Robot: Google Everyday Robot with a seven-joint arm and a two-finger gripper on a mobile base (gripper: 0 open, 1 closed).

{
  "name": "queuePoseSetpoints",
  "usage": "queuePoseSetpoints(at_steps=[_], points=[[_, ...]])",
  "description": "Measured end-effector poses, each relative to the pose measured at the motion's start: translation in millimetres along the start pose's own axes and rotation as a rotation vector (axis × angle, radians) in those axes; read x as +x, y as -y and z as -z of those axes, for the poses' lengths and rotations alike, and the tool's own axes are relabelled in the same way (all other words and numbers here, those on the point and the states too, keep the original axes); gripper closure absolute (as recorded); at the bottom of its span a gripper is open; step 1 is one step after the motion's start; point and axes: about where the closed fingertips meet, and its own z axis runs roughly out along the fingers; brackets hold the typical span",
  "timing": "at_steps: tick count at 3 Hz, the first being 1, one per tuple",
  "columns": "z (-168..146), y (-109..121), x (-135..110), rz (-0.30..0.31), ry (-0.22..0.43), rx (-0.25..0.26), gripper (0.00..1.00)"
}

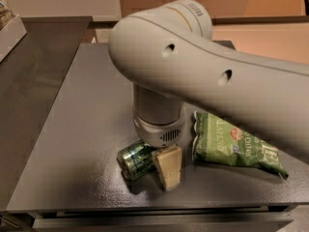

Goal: Place green can upright

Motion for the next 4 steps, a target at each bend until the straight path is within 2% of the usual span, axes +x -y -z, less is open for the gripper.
queuePoseSetpoints(at_steps=[2,3,4], points=[[6,5,-5,0.022,0.001,0.013,0.65],[25,21,-17,0.071,-0.006,0.062,0.88],[45,44,-28,0.142,-0.003,0.155,1.00]])
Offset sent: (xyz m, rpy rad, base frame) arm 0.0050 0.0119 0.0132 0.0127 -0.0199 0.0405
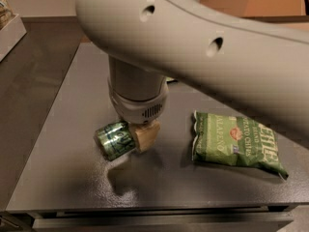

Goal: Place green can upright

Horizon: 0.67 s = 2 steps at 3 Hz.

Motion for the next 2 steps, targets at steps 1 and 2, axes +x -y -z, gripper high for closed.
queuePoseSetpoints(at_steps=[1,2], points=[[18,28,-5,0.104,0.006,0.124,1.00],[32,49,-12,0.223,0.026,0.246,1.00]])
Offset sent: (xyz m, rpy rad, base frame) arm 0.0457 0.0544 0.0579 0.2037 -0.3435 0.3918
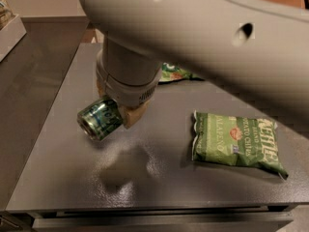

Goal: Place green can upright

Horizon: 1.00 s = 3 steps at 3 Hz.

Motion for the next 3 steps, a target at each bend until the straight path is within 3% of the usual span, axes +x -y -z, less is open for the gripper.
queuePoseSetpoints(at_steps=[1,2,3], points=[[3.2,21.0,-1.9,0.105,0.006,0.120,1.00],[8.8,30.0,-4.2,0.136,-0.001,0.156,1.00],[8.8,30.1,-4.2,0.136,-0.002,0.156,1.00]])
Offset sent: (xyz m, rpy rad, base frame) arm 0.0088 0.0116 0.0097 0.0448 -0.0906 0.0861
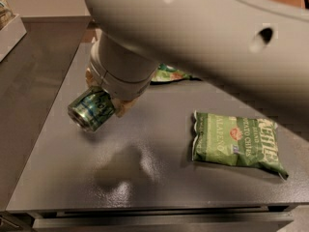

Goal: Place green can upright

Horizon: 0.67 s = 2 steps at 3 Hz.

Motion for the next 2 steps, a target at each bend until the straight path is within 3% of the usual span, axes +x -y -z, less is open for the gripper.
queuePoseSetpoints(at_steps=[1,2], points=[[-1,7,2,0.057,-0.052,-0.008,1.00],[-4,17,20,0.157,-0.138,0.002,1.00]])
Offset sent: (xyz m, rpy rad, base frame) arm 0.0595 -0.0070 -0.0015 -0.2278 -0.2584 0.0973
